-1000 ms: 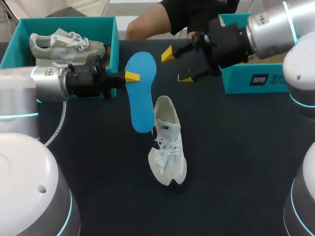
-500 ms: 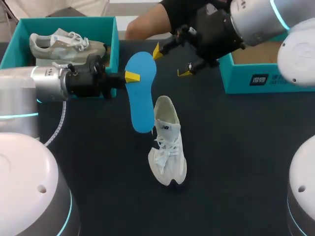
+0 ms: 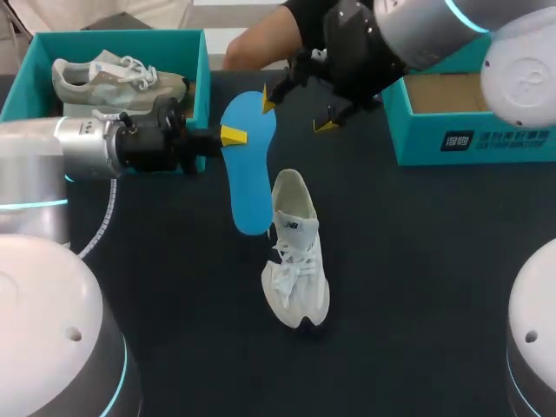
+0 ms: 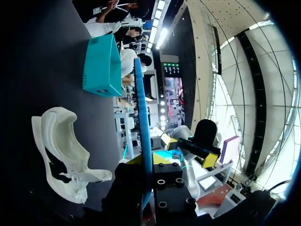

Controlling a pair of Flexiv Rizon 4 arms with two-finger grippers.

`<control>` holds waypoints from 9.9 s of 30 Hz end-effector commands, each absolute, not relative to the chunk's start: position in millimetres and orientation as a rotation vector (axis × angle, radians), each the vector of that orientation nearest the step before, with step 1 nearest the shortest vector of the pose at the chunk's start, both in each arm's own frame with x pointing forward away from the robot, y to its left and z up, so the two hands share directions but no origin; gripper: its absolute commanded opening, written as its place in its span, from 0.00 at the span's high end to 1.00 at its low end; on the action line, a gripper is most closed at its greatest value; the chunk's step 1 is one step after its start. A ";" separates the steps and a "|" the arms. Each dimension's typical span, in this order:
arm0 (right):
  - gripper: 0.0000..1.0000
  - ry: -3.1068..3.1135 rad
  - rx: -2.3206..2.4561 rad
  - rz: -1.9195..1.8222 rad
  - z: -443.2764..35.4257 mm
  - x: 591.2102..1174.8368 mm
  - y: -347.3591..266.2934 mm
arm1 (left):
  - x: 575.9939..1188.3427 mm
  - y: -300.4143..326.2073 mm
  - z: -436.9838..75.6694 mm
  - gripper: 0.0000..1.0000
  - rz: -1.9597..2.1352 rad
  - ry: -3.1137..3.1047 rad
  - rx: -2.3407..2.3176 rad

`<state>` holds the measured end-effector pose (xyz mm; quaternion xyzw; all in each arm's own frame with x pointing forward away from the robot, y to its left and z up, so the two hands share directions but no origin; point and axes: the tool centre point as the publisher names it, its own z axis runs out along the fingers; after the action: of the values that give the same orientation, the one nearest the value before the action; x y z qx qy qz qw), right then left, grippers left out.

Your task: Take the shoe out of the shoebox, open the shoe tongue, remove and reinsert the insole, then place the shoe into the shoebox

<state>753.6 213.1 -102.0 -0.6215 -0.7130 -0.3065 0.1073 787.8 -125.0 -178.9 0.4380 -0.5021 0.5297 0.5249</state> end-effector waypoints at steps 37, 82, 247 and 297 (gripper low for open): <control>0.00 -2.369 -2.200 -0.540 -118.7 767.4 253.4 | 786.5 -125.2 -178.8 1.00 1.270 -1.201 1.051; 0.00 -1.900 -1.891 -0.765 -138.8 767.8 215.2 | 786.5 -125.2 -178.8 1.00 1.270 -1.201 1.051; 0.00 -1.446 -1.267 -1.229 -164.4 799.9 184.1 | 815.3 -105.5 -143.9 1.00 2.073 -2.181 -0.011; 0.00 -1.446 -1.267 -1.229 -164.4 799.9 184.1 | 845.2 -102.1 -161.0 1.00 2.443 -2.721 -1.845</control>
<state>800.3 182.2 -164.1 -0.5038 -0.5766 -0.4892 0.4176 847.2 -101.4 -161.2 -0.4009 -0.5895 0.5316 -0.4574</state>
